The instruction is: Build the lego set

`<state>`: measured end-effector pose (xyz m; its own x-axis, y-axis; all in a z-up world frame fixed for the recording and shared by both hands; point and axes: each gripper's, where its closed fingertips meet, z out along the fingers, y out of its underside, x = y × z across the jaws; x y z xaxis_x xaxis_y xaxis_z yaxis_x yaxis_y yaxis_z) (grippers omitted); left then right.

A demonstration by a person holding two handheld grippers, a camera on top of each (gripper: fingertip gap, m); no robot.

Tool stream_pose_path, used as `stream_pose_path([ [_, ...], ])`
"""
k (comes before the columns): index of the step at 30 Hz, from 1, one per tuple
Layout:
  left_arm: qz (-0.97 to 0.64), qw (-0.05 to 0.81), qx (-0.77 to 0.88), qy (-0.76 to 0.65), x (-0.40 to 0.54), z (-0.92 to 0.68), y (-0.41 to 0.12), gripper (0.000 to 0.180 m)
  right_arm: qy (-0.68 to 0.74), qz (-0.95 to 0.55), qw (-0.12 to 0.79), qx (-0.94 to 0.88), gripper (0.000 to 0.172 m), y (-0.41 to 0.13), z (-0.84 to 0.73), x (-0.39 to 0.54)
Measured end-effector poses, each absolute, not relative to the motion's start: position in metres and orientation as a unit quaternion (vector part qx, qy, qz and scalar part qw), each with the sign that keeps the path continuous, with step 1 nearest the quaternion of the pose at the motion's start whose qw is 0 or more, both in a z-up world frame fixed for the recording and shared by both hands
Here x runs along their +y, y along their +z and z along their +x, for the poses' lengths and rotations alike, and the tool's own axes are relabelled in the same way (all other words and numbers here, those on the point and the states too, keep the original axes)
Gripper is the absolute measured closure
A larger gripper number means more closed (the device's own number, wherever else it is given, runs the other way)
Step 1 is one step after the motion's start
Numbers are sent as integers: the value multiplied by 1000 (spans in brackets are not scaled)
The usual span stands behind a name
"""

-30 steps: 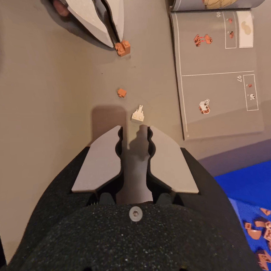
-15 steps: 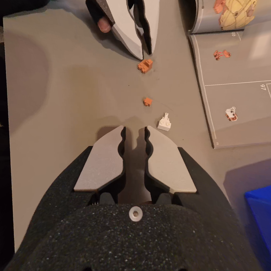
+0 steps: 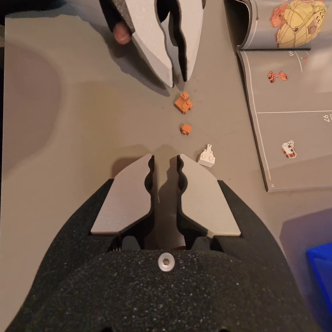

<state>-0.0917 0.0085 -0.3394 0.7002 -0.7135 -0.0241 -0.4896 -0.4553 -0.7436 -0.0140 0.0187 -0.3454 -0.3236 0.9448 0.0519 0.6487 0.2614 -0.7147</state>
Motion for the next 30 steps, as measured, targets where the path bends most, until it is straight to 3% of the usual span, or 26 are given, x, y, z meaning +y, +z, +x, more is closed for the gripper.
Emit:
stream_pose_path([
  [9, -841, 362, 373, -150, 18, -88, -344, 159, 307, -512, 265, -757, 151, -344, -21, 20],
  [30, -844, 377, 362, -123, 17, -81, -348, 165, 251, -556, 311, -729, 154, -348, -49, 31],
])
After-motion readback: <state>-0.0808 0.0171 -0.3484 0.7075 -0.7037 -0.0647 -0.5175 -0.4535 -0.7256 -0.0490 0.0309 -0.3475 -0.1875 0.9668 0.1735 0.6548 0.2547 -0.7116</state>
